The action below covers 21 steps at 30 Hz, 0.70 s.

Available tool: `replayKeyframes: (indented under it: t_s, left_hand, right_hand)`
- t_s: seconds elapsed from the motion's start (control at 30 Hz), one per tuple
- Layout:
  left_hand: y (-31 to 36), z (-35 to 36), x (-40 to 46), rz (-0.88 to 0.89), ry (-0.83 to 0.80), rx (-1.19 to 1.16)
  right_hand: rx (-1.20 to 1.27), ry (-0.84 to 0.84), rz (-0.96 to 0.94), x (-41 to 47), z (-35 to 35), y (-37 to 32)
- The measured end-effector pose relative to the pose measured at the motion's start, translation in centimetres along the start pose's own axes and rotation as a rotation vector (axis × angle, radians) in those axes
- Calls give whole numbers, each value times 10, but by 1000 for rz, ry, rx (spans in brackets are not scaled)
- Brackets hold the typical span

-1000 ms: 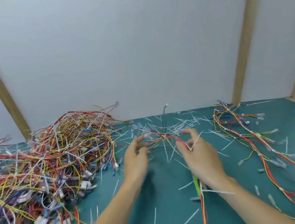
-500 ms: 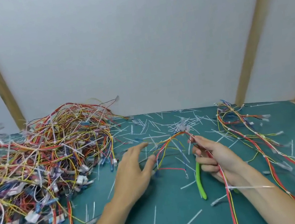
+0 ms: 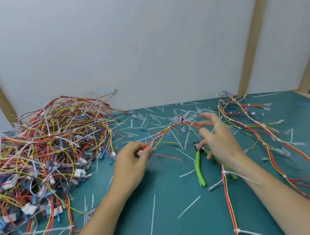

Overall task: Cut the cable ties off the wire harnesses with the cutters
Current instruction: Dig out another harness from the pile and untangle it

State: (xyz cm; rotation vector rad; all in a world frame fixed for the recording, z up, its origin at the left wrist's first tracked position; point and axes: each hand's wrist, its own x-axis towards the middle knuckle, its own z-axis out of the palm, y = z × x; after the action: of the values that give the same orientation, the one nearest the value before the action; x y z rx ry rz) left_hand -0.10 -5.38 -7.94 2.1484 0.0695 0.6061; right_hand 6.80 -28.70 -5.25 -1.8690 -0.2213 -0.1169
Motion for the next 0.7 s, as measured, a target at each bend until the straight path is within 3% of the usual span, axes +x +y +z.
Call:
replayKeyframes:
  t_s: [0.1, 0.23, 0.3, 0.37, 0.43, 0.7]
  left_hand:
    - [-4, -3, 3, -71, 52, -98]
    - [-6, -2, 2, -68, 123, -84]
    - [-3, 1, -1, -43, 117, -80]
    - [1, 5, -4, 9, 78, -58]
    - [5, 9, -7, 68, 28, -27]
    - [14, 10, -12, 80, -49, -155]
  right_hand:
    - [-283, 137, -188, -6, -8, -5]
    - [-303, 356, -463, -10, -16, -17]
    - [-298, 220, -585, -15, -11, -24]
    - [-330, -101, -590, -26, 5, -27]
    - [-489, -296, -576, -32, 27, -15]
    - [-744, -222, -559, -20, 38, 14]
